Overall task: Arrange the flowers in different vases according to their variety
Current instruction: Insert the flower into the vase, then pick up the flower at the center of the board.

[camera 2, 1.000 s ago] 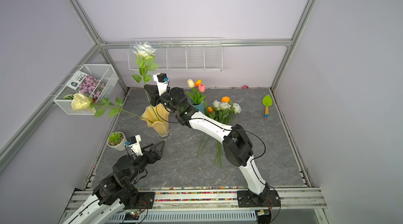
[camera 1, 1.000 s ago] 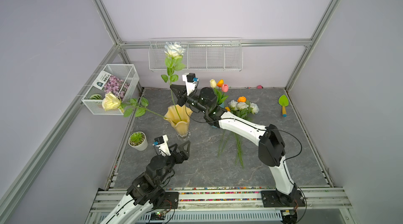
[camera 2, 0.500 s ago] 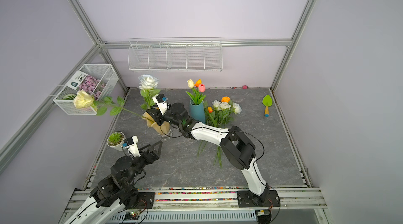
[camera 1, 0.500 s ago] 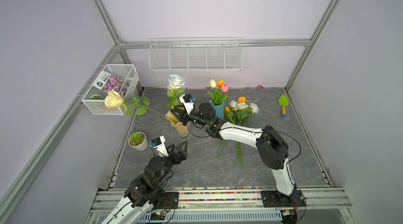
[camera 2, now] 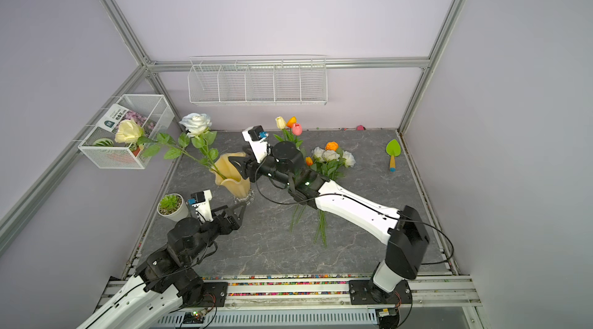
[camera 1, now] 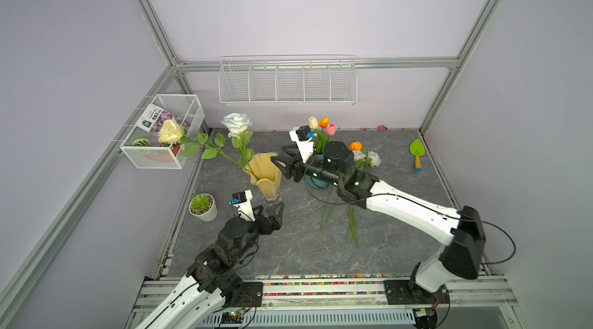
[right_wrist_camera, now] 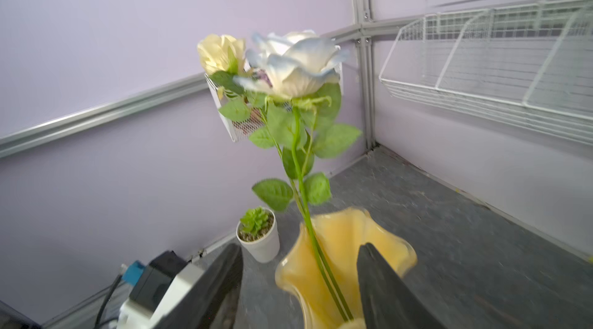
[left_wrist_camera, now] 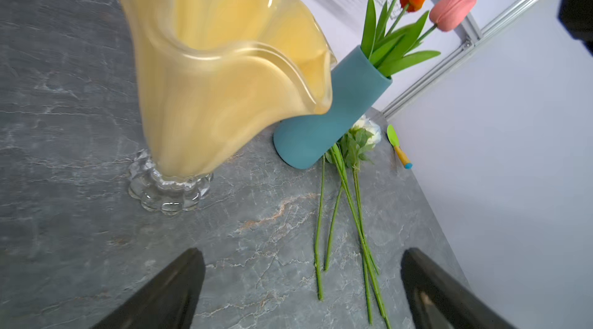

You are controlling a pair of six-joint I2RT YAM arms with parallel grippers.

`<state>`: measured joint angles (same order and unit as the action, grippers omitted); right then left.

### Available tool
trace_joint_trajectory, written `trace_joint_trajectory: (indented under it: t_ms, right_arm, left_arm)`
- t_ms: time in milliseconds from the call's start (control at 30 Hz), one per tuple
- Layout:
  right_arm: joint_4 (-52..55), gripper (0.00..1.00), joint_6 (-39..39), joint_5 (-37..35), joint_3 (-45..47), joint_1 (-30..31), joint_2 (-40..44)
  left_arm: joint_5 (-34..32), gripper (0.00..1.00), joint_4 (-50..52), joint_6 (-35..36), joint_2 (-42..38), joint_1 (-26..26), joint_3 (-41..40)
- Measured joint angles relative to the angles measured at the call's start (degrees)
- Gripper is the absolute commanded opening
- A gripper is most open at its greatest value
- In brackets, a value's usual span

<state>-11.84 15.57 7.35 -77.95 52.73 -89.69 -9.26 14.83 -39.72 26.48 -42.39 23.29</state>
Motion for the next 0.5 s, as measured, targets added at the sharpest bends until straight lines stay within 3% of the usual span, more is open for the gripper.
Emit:
trace_joint_trajectory:
  t_ms: [267, 500]
  right_arm:
    - [8.63, 0.57, 10.84, -4.68, 24.02, -9.57, 16.06]
    - [16.11, 0.45, 17.0, -6.27, 34.12, -18.6, 23.28]
  left_arm:
    - [7.06, 0.94, -6.32, 1.49, 15.45, -1.66, 2.93]
    - [9.53, 0.9, -10.34, 1.31, 26.12, -4.42, 3.32]
